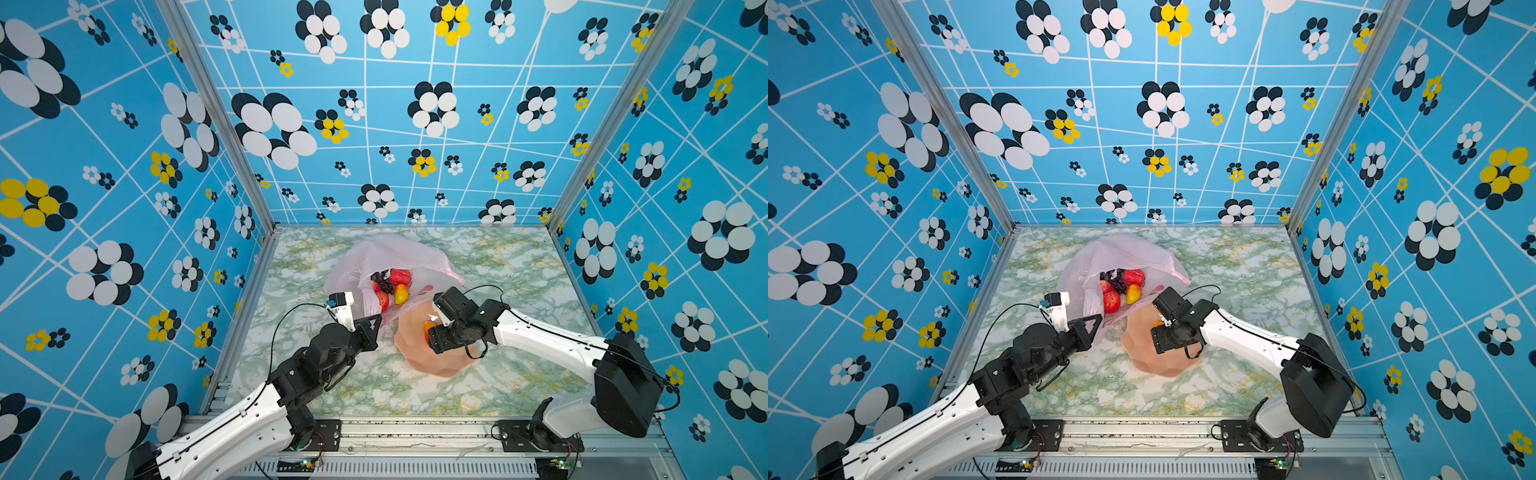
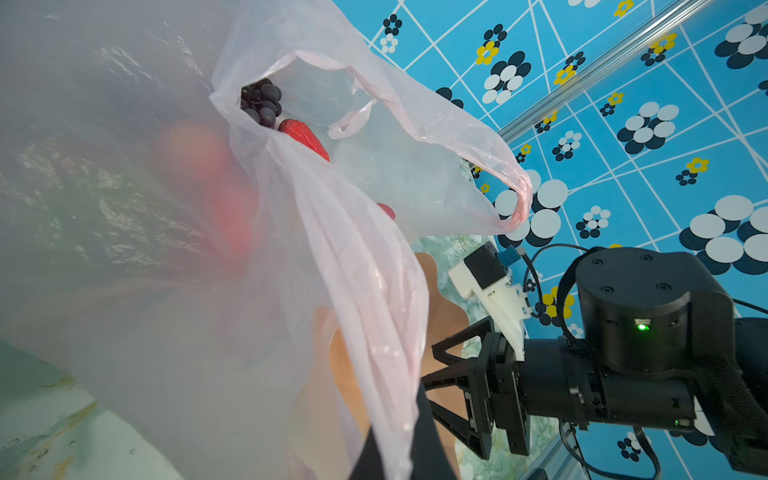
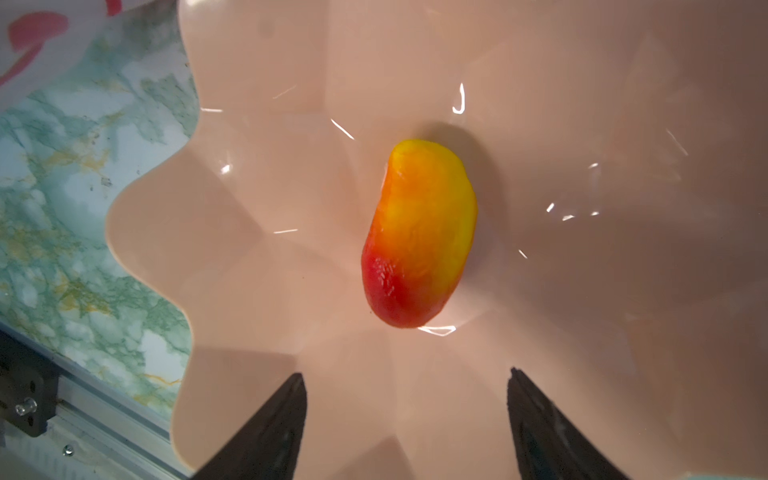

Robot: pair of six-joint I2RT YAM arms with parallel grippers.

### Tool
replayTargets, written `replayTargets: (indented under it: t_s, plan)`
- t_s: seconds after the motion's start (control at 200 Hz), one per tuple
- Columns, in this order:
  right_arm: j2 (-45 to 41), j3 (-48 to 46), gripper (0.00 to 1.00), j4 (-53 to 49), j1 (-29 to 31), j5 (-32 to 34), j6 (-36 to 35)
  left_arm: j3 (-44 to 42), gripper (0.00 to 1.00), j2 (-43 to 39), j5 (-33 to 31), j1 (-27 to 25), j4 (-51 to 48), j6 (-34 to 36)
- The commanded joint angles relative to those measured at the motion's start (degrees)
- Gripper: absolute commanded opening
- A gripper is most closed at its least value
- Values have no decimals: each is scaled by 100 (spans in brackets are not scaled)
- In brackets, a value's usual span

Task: Place the fruits into the plastic bag
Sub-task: 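Lower the right gripper and grasp the red-yellow mango on the plate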

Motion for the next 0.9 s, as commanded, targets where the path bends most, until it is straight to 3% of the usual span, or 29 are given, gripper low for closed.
replayTargets:
  t_s: [0.0,0.355,0.565,0.675,0.9]
  plan:
    - [280,219,76,-11,39,154,-107,-65,0,-132,-143,-3,-147,0]
    - [1092,493,75,108,39,165,-93,-98,0,-379,-293,4,-277,162]
    - [1460,715,68,214,36,238,-56,-139,0,-407,-335,9,-341,150]
    - [1593,811,52,204,30,266,-35,-157,0,-423,-354,16,-366,154]
    - [1464,870,35,74,30,285,7,-203,0,-387,-396,27,-286,149]
